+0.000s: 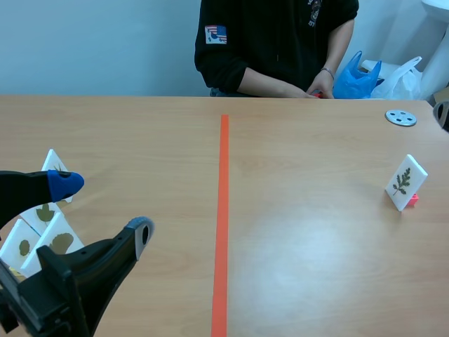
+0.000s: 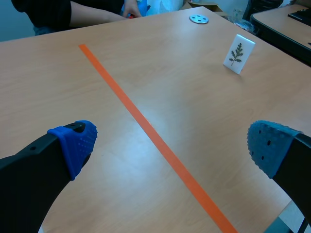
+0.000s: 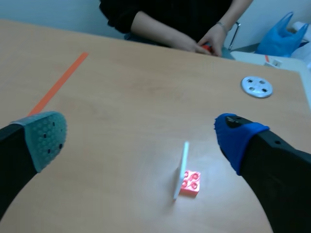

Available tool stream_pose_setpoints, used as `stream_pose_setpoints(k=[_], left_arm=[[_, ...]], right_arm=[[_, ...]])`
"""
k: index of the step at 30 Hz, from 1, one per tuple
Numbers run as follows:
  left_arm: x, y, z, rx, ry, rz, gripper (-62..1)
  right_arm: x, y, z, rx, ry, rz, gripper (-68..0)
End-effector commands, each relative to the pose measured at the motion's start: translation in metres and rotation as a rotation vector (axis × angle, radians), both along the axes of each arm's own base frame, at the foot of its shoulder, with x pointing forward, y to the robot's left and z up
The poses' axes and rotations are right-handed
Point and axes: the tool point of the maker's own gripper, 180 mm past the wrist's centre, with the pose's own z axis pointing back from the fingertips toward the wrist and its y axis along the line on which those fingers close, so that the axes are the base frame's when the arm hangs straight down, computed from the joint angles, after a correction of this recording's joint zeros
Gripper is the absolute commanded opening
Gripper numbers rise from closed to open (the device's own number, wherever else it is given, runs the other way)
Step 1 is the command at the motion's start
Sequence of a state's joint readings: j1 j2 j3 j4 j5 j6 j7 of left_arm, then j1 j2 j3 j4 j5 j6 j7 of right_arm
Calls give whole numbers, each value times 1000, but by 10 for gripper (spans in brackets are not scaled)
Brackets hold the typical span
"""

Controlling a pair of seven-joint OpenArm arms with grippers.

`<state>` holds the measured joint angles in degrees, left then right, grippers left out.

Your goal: Sort the leaf by its shape. The table is split by an orange tape line. A compound leaf with several leaflets goes to the left side, a simple leaf with one blade goes to the right side. Return to the home posture when a red brick is placed on the table.

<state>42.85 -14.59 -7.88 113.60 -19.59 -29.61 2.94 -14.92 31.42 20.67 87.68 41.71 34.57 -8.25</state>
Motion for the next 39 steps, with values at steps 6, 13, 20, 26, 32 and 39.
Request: stream_pose_setpoints(k=[6, 13, 20, 26, 32, 39], left_arm=[[2, 0, 7, -17, -22, 6, 14], [3, 3, 6, -5, -20, 12, 14], [3, 3, 6, -6, -20, 12, 14], [3, 3, 6, -6, -20, 13, 14], [3, 3, 6, -6, -20, 13, 14], [3, 3, 6, -6, -20, 13, 14]], right_arm=[[-38, 43, 0, 10, 25, 92, 4], [-76, 79, -7, 58, 75, 122, 4], [-94, 90, -13, 98, 112, 110, 4], [-94, 90, -13, 105, 111, 104, 4], [-93, 90, -13, 105, 109, 104, 4], [-93, 90, -13, 105, 109, 103, 4]])
